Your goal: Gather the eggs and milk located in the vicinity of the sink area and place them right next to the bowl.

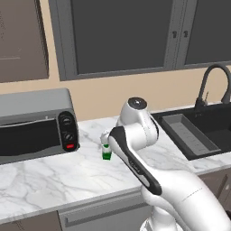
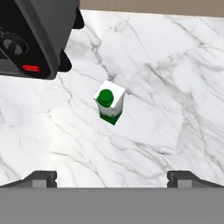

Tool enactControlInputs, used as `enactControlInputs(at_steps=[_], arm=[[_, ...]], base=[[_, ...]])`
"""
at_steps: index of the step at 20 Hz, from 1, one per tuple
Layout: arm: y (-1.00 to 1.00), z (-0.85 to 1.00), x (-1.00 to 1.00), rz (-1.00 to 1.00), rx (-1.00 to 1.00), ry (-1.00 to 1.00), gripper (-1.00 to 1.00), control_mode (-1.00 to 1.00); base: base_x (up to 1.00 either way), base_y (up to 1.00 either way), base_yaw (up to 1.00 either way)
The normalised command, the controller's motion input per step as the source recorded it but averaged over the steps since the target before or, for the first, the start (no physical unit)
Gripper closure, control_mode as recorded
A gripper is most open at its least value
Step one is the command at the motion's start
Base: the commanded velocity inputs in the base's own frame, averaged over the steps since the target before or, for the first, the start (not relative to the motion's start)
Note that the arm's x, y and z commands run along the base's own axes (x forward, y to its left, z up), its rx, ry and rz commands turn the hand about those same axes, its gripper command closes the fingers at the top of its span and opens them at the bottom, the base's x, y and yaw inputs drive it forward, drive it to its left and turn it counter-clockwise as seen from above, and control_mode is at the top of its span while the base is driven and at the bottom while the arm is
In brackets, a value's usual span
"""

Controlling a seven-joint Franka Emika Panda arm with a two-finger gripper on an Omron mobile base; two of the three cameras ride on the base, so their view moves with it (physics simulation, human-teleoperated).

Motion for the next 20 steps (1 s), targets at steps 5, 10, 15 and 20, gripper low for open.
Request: enactControlInputs(at_steps=[5,10,15,20], arm=[[0.00,-0.01,0.29,0.00,0.00,0.00,-1.00,-1.00],[0.12,-0.04,0.15,0.00,0.00,0.00,-1.00,-1.00],[0.11,-0.12,0.23,0.00,0.00,0.00,-1.00,-1.00],[0.10,-0.14,0.10,0.00,0.00,0.02,-1.00,-1.00]], base=[[0.00,0.00,0.00],[0.00,0.00,0.00],[0.00,0.00,0.00],[0.00,0.00,0.00]])
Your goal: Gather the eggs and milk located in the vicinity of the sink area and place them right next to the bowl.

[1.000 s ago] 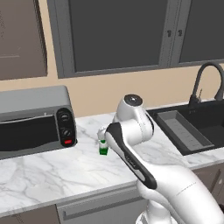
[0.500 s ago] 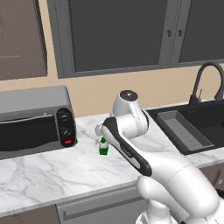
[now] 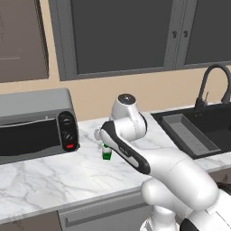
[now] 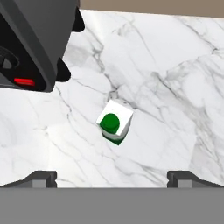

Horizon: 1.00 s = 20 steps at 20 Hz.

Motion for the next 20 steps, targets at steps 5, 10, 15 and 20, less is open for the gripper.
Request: enactControlInputs(at_steps=[5,10,15,20], arm=[[0.01,-0.26,0.03,0.00,0.00,0.08,-1.00,-1.00],[0.00,-0.24,0.17,0.00,0.00,0.05,-1.00,-1.00],[0.00,-0.01,0.33,-0.02,0.00,0.01,-1.00,-1.00],[0.01,-0.01,0.05,-0.01,0.00,0.01,-1.00,-1.00]], base=[[0.00,0.00,0.00],[0.00,0.00,0.00],[0.00,0.00,0.00],[0.00,0.00,0.00]])
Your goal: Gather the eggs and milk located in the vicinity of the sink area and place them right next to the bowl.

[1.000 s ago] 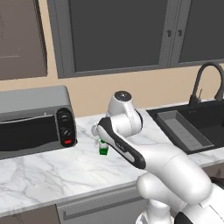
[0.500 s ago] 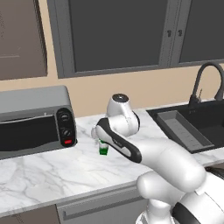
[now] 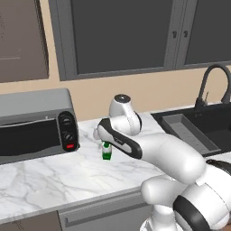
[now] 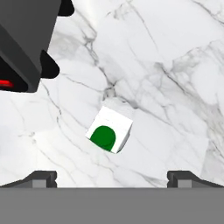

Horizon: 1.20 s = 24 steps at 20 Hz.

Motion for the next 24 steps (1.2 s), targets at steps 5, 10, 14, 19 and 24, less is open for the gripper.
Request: enactControlInputs(at_steps=[5,10,14,19,24], arm=[[0.00,-0.27,0.06,-0.01,0.00,0.01,-1.00,-1.00],[0.00,-0.19,0.04,-0.01,0.00,0.00,-1.00,-1.00],[0.00,-0.27,0.05,-0.01,0.00,0.03,-1.00,-1.00],[0.04,-0.14,0.11,-0.01,0.00,0.01,-1.00,-1.00],[0.09,0.00,0.35,-0.01,0.00,0.00,-1.00,-1.00]], base=[[0.00,0.00,0.00],[0.00,0.00,0.00],[0.00,0.00,0.00],[0.00,0.00,0.00],[0.00,0.00,0.00]])
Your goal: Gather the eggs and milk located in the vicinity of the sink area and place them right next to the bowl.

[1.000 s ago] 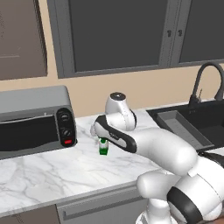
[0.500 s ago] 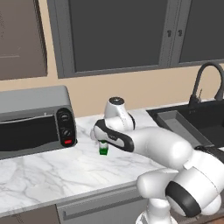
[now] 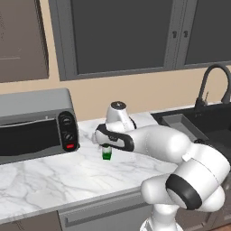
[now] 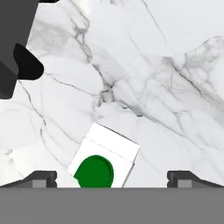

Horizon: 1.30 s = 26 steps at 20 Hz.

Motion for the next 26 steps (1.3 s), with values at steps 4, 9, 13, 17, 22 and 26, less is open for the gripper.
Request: enactControlInputs(at_steps=[4,9,13,17,22,26], arm=[[0.07,0.00,0.14,0.00,0.00,0.03,-1.00,-1.00],[0.02,-0.01,-0.01,0.00,0.00,0.04,-1.00,-1.00],[0.00,-0.22,0.00,0.00,0.00,0.01,-1.00,-1.00],[0.00,-0.27,-0.01,0.00,0.00,0.00,-1.00,-1.00],[0.00,-0.19,-0.06,0.00,0.00,0.01,-1.00,-1.00],[0.00,-0.19,-0.02,0.00,0.00,0.00,-1.00,-1.00]], base=[[0.00,0.00,0.00],[0.00,0.00,0.00],[0.00,0.00,0.00],[0.00,0.00,0.00],[0.00,0.00,0.00],[0.00,0.00,0.00]])
